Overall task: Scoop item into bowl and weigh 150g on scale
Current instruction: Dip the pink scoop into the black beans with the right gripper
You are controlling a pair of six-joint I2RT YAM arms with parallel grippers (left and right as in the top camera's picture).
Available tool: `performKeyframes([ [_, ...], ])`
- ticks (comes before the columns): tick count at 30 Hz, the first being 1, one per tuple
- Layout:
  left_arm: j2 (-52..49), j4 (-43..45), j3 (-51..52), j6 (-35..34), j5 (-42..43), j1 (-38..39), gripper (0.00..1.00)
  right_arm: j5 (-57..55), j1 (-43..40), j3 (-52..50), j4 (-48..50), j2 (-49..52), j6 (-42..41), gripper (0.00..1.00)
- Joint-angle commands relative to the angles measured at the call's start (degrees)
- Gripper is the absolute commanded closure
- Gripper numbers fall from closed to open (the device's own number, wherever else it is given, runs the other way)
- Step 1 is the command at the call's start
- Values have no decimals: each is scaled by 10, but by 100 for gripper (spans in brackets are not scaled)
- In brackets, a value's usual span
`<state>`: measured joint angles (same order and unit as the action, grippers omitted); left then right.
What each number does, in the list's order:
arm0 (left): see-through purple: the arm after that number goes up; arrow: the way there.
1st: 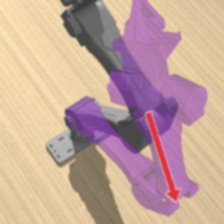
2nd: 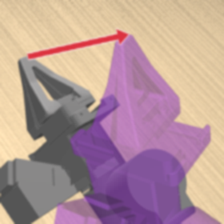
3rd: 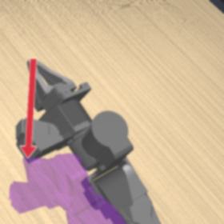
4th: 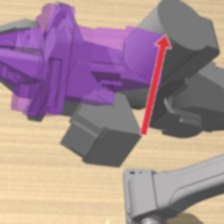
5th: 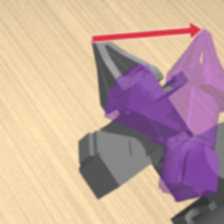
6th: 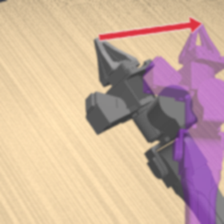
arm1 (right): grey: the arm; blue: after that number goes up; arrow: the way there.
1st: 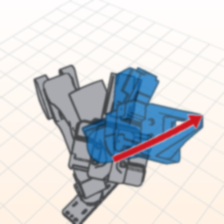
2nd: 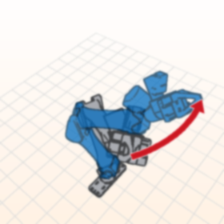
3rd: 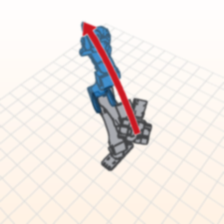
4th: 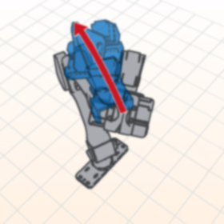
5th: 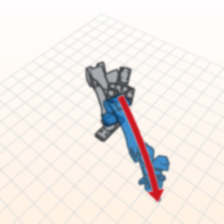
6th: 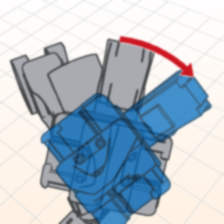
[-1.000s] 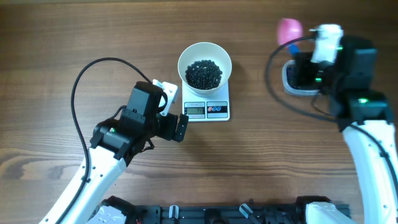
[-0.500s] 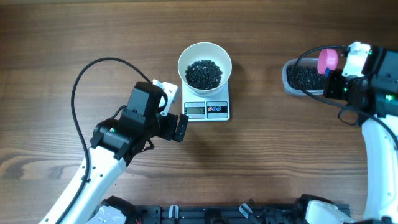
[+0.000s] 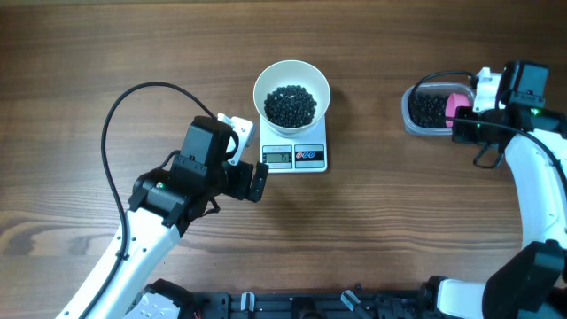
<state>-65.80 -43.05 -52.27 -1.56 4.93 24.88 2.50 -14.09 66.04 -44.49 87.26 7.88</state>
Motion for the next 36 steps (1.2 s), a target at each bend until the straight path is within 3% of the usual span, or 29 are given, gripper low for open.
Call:
performKeyframes([
  [1,-2,2,5,7,-5,-3,0,11,1,2,1,21,10,96],
  [17,-2,2,5,7,-5,-3,0,80,1,-1,-14,25,12,96],
  [24,-2,2,5,7,-5,-3,0,156,1,-1,-17,25,56,96],
  [36,-2,2,5,7,-5,-3,0,174,1,-1,-23,25,51,96],
])
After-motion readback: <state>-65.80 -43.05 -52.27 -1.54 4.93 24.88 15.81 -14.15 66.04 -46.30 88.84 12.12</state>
